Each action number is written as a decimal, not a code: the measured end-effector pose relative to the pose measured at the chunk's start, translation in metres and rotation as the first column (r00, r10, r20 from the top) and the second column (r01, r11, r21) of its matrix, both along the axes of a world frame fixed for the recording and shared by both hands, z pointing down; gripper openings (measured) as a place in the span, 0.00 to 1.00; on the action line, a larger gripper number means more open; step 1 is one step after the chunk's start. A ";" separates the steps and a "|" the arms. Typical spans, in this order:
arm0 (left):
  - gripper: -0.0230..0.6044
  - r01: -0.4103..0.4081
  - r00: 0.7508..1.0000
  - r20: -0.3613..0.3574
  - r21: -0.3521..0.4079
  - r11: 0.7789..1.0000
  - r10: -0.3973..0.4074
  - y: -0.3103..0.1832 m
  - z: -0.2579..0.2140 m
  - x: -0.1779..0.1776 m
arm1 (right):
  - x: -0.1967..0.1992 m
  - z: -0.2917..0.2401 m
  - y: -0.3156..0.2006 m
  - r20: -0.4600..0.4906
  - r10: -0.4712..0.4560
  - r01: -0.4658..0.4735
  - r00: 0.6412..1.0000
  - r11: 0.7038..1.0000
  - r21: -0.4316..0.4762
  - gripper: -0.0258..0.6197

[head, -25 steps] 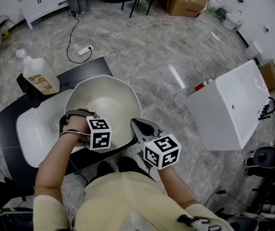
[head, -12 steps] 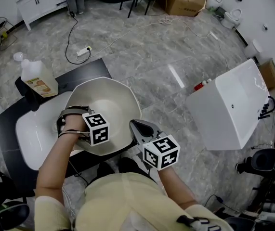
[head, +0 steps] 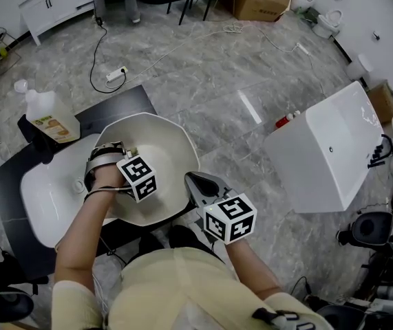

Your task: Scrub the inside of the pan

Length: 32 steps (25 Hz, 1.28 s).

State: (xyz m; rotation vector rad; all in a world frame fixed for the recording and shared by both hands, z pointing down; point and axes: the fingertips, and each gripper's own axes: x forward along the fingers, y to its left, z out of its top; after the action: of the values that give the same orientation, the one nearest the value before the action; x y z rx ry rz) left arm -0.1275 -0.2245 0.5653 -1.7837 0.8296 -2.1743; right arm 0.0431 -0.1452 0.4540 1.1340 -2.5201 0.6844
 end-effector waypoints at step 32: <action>0.10 0.084 0.939 -0.342 0.105 0.991 -0.044 -0.034 -0.004 0.061 | 0.016 0.005 0.003 -0.001 0.048 -0.048 0.999 0.999 -0.013 0.07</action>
State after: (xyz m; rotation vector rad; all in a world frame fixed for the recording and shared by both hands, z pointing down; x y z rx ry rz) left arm -0.0660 -0.2587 0.5610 -2.1295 1.0792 -1.8319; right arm 0.0596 -0.1419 0.4586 1.1938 -2.4912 0.7122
